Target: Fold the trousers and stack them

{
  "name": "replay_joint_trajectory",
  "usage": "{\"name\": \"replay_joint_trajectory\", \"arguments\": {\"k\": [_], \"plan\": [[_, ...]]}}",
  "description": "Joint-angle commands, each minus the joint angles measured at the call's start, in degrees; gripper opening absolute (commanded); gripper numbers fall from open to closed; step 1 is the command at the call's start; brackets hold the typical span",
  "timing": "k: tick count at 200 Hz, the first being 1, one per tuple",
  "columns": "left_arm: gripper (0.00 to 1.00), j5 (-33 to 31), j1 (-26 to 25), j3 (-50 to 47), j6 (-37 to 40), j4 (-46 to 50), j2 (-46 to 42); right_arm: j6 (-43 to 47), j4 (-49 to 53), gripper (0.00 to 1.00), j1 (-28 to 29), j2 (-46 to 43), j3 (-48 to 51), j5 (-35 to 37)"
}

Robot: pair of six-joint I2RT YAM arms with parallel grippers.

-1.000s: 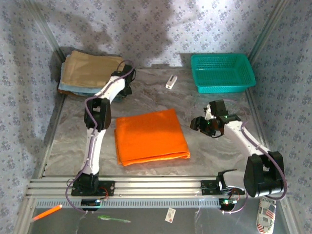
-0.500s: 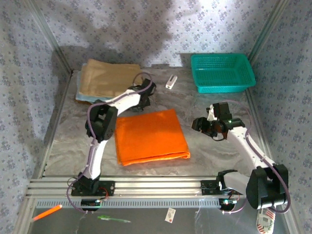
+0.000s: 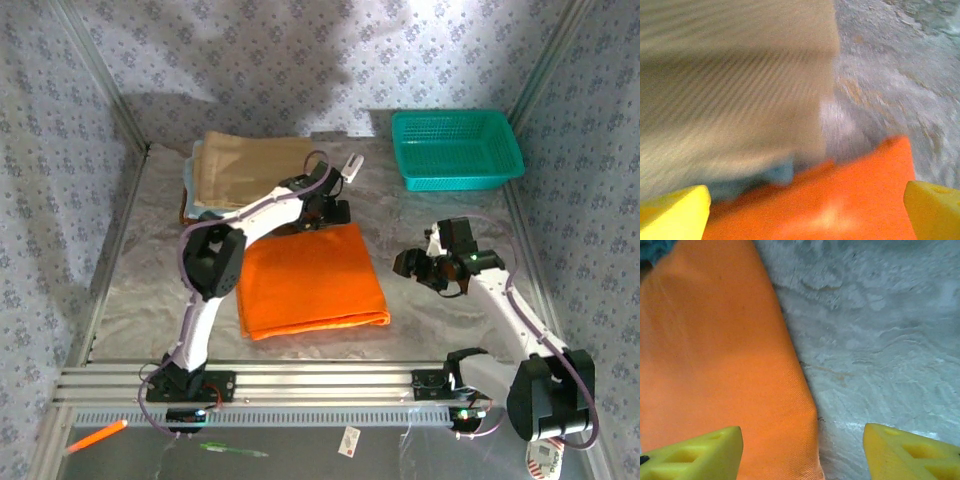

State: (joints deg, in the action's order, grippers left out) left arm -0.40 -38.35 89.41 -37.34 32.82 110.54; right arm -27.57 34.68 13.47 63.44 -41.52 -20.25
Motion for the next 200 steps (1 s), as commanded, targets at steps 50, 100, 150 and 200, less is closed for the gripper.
{"name": "replay_joint_trajectory", "arguments": {"k": [50,100,150,200], "plan": [[0.99,2.06,7.89,-41.84,-8.11,-0.92,-40.59,5.04,-4.3,0.72,7.11,18.46,-9.52,4.21],[0.96,5.92,11.09,-58.42,-7.82,-14.78,-40.97,8.84,-7.51,0.66,8.6,33.45,-13.49,-2.43],[0.74,10.86,11.72,-59.16,-5.74,-19.42,-35.28,6.42,-11.1,0.49,13.92,35.51,-10.7,-4.21],[0.29,14.72,11.63,-59.84,-3.84,-18.23,-41.72,3.46,-10.85,0.18,17.3,30.7,-10.37,-3.73]]}}
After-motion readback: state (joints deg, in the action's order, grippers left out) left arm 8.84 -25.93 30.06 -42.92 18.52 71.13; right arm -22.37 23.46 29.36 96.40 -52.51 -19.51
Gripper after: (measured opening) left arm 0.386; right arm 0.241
